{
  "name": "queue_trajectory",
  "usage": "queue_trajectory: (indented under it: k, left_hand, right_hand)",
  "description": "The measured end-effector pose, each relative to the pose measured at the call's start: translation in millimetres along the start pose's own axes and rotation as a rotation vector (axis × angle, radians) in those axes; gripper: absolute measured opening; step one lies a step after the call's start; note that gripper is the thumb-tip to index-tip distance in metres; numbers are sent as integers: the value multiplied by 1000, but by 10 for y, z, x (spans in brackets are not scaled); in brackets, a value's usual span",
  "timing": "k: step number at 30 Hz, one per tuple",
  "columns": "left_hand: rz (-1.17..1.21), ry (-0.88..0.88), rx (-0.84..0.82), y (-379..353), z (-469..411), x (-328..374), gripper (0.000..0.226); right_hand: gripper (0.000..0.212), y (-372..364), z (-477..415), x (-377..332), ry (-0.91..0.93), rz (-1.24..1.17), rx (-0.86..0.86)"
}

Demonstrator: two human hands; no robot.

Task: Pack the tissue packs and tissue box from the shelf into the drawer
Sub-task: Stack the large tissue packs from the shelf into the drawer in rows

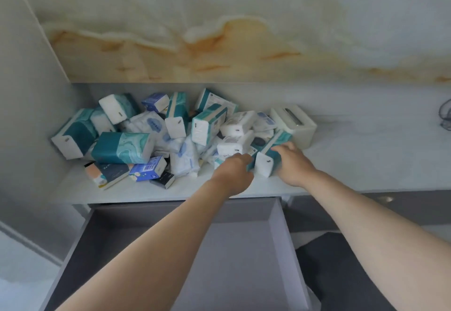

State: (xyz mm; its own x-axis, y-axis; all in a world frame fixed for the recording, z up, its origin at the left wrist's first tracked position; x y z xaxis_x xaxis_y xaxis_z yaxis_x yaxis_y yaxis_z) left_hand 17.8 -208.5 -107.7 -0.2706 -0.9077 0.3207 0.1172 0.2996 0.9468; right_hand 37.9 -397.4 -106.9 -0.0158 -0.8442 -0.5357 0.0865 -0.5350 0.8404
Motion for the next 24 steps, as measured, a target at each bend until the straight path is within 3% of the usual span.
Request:
queue_trajectory:
  k: [4,10,14,19,24]
  left_hand:
    - [-41,-16,-72,-240,-515,259,60]
    - [-67,95,-48,-588,-881,401,92]
    - [-34,138,130,-697,-827,367,68]
    - [173,86,276,-443,-383,278,58]
    - [208,18,264,-160,284,-85,53]
  right_hand:
    - [93,-26,-260,168,-96,-56,-152]
    - [76,-96,-478,163,-91,-164,-218]
    - [62,45,-422,163,-40,-165,-156]
    - [73,205,-246,162,-76,-244,-12]
    - [84,136,90,-169,-35,-216,-359]
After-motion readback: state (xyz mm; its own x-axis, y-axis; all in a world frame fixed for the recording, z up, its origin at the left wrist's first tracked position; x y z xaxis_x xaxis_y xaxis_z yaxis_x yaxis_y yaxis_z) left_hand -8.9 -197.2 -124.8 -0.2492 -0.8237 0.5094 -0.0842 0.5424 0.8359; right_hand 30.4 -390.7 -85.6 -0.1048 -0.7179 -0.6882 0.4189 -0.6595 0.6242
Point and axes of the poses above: each hand's wrist, its own z-axis away from the middle knuckle, its own y-axis out of the back of the hand, x = y × z, the point moved 2 cm from there along -z, towards the middle knuckle, and after that the axes turned 15 degrees about -z, right-handed, at the moved point
